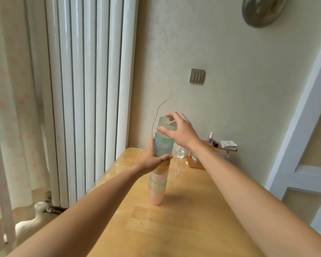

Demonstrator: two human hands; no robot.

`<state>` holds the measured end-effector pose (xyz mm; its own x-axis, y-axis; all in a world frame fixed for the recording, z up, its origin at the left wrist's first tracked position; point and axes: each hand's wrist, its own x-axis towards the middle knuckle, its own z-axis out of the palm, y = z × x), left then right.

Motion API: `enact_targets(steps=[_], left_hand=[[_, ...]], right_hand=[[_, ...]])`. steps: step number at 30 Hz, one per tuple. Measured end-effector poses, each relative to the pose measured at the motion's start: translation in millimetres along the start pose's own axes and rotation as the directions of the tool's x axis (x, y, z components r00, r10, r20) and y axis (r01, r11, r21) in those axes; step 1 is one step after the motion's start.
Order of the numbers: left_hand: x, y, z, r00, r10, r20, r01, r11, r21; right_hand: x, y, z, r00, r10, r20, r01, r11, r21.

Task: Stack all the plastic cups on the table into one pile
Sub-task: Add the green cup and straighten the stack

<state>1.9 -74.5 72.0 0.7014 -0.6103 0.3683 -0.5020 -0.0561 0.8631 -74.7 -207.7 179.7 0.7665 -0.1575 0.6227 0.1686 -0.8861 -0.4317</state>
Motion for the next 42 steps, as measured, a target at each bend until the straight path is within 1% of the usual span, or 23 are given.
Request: enact_targets(steps=[2, 8, 15, 21, 26, 30, 36, 42], left_hand=[[-0.3, 0.9, -0.1, 1.0, -0.006, 0.004, 0.006, 1.0, -0.002], [-2.0, 0.3, -3.1, 1.0, -0.012, 0.004, 0.012, 1.0, -0.006], [1.7, -9.3, -2.4, 1.0, -0.002, -0.003, 0.002, 1.0, -0.017], [1.6, -9.9, -1.8, 1.0, -0.017, 0.001, 0.017, 0.999, -0.049], [-1.9, -11.0, 1.4, 0.999, -0.032, -0.012, 0.032, 0.998, -0.053], [-0.5, -12.5, 4.1, 0.999, -0.045, -0.026, 0.045, 0.999, -0.017], [1.0, -12.9, 5.4, 0.999, -0.045, -0.024, 0.044, 0.998, -0.036], [0.9, -13.6, 9.5, 0.998, -0.037, -0.047, 0.035, 0.998, -0.046]], right_hand=[[-1.4, 1.0, 5.7, 0.999, 0.01, 0.038, -0.009, 1.0, -0.008], [-2.5, 2.7, 13.7, 0.999, 0.031, 0.033, -0.031, 0.999, -0.014], [-12.4, 7.5, 27.1, 0.999, 0.045, -0.03, -0.043, 0.998, 0.052], [-23.9, 13.4, 34.5, 0.988, 0.151, 0.024, -0.153, 0.974, 0.165], [-34.9, 23.5, 52.1, 0.978, 0.209, -0.015, -0.198, 0.943, 0.268], [-35.6, 26.2, 54.2, 0.979, 0.204, -0.019, -0.19, 0.94, 0.283], [-35.8, 26.5, 56.7, 0.98, 0.198, -0.021, -0.181, 0.931, 0.318], [-36.6, 23.6, 56.7, 0.976, 0.215, -0.028, -0.197, 0.933, 0.3]])
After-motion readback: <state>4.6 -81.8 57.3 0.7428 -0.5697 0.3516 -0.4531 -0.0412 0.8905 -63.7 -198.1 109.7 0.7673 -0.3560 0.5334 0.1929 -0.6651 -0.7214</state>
